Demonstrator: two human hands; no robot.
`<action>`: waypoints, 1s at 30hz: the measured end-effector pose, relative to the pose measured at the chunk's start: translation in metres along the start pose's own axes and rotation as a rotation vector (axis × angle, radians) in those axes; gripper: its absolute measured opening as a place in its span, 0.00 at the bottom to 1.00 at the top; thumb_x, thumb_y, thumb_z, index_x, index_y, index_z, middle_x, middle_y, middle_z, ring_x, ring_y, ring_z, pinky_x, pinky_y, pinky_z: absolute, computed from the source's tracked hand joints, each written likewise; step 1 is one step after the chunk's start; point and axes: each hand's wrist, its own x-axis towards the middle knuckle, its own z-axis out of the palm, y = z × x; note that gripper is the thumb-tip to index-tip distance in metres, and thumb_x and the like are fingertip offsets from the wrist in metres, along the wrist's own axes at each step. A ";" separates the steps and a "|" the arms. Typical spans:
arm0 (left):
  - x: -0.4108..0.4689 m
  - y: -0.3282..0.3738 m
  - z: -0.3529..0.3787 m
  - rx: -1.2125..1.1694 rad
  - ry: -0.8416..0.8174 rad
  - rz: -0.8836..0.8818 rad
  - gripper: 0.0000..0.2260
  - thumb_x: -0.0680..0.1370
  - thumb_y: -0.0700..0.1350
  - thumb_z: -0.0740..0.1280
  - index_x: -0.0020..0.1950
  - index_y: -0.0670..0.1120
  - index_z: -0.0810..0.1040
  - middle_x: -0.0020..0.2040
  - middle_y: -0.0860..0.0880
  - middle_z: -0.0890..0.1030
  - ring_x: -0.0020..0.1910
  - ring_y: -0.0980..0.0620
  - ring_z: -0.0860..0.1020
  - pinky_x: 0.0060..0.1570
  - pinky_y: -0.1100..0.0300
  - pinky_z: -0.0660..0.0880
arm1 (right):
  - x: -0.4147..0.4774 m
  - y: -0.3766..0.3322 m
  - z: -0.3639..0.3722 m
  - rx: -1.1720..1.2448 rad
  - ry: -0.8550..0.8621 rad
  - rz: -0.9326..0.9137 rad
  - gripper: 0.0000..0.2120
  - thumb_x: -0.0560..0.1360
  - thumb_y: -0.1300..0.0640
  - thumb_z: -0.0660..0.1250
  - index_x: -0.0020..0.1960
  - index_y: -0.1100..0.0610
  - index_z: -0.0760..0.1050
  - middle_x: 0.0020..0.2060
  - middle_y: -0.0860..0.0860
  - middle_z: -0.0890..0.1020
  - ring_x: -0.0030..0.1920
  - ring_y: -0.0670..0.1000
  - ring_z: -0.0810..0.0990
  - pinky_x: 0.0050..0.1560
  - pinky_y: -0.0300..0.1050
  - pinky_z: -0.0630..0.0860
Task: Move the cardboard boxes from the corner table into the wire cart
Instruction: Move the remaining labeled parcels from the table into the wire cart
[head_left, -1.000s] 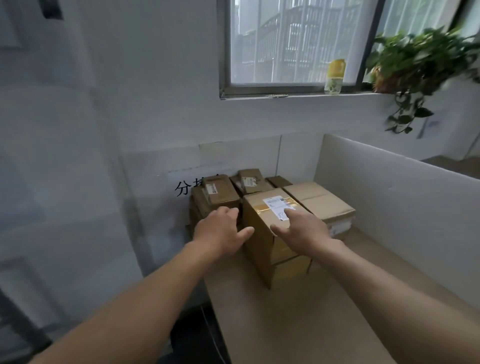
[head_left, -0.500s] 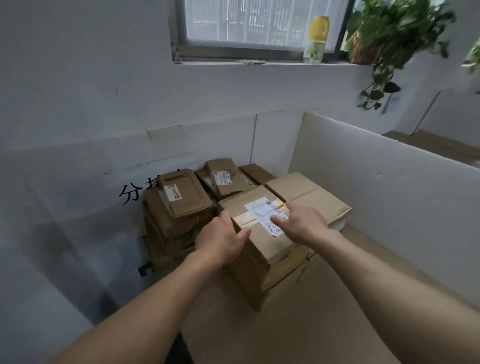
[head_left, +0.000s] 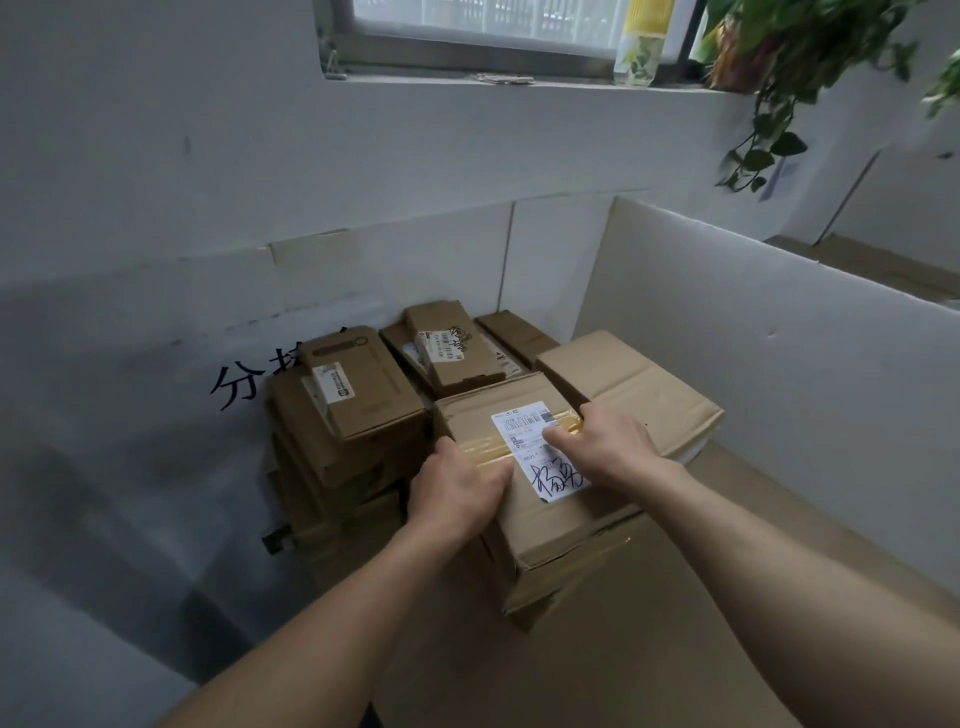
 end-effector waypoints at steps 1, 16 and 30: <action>0.000 -0.001 0.001 -0.010 -0.016 -0.017 0.30 0.74 0.63 0.70 0.67 0.44 0.71 0.63 0.45 0.79 0.59 0.44 0.78 0.49 0.56 0.72 | -0.001 -0.001 0.001 0.013 -0.024 0.010 0.24 0.71 0.31 0.64 0.52 0.51 0.76 0.54 0.54 0.83 0.54 0.59 0.79 0.46 0.51 0.71; -0.072 0.001 -0.037 -0.073 0.116 0.057 0.34 0.70 0.61 0.75 0.68 0.44 0.71 0.62 0.45 0.78 0.58 0.45 0.78 0.57 0.49 0.78 | -0.078 -0.003 -0.029 0.209 -0.009 -0.151 0.26 0.62 0.32 0.69 0.50 0.50 0.79 0.44 0.46 0.84 0.43 0.50 0.81 0.45 0.47 0.79; -0.219 -0.063 -0.104 -0.089 0.358 0.023 0.37 0.68 0.61 0.77 0.69 0.47 0.66 0.62 0.47 0.76 0.58 0.46 0.76 0.59 0.46 0.77 | -0.213 -0.056 -0.048 0.282 -0.016 -0.458 0.31 0.66 0.33 0.76 0.58 0.52 0.74 0.50 0.47 0.83 0.49 0.49 0.81 0.50 0.50 0.80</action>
